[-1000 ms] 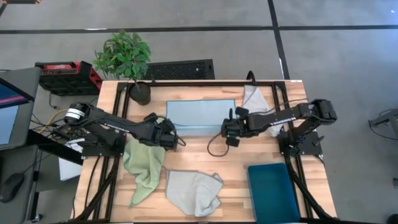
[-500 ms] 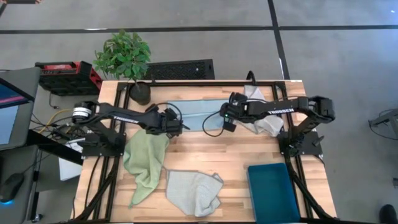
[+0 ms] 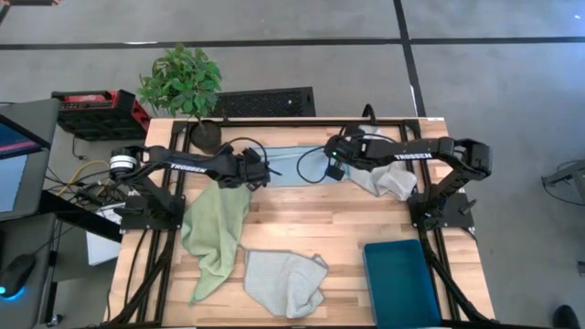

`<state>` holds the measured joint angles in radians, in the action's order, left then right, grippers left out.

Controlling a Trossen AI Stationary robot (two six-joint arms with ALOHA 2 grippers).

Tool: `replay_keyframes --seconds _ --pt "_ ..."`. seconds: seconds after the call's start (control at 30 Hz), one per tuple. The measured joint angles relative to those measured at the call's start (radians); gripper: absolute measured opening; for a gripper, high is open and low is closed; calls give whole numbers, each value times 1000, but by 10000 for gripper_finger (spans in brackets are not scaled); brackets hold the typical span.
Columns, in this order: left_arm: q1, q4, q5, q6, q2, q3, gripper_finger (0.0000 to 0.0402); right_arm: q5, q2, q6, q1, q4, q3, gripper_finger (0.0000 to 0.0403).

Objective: Fold microfiber towels
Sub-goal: Fold the blue microfiber towel

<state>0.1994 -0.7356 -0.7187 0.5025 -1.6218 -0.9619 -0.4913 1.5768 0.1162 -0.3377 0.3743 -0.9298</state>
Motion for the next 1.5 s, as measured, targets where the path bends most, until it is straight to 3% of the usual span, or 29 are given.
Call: replay_keyframes --seconds 0.27,0.63,0.9,1.13,1.23,1.4,1.5 --pt "59 36 -2 -29 0 0 15 42 0 -3 -31 -24 0 38" --pt "165 58 3 -82 0 1 110 44 0 -3 -64 -40 0 133" --pt "195 162 -3 -233 0 1 128 45 0 -3 -84 -49 0 221" --pt "194 177 -42 -439 0 -37 128 48 -20 -3 -68 -41 1 236" --pt "185 170 55 -520 1 -46 128 49 -41 -5 -48 -37 1 232" --pt "153 165 370 -688 1 -22 128 51 -92 -11 12 -28 1 228" --pt "122 165 424 -728 1 8 128 89 -130 -11 61 -14 1 228"
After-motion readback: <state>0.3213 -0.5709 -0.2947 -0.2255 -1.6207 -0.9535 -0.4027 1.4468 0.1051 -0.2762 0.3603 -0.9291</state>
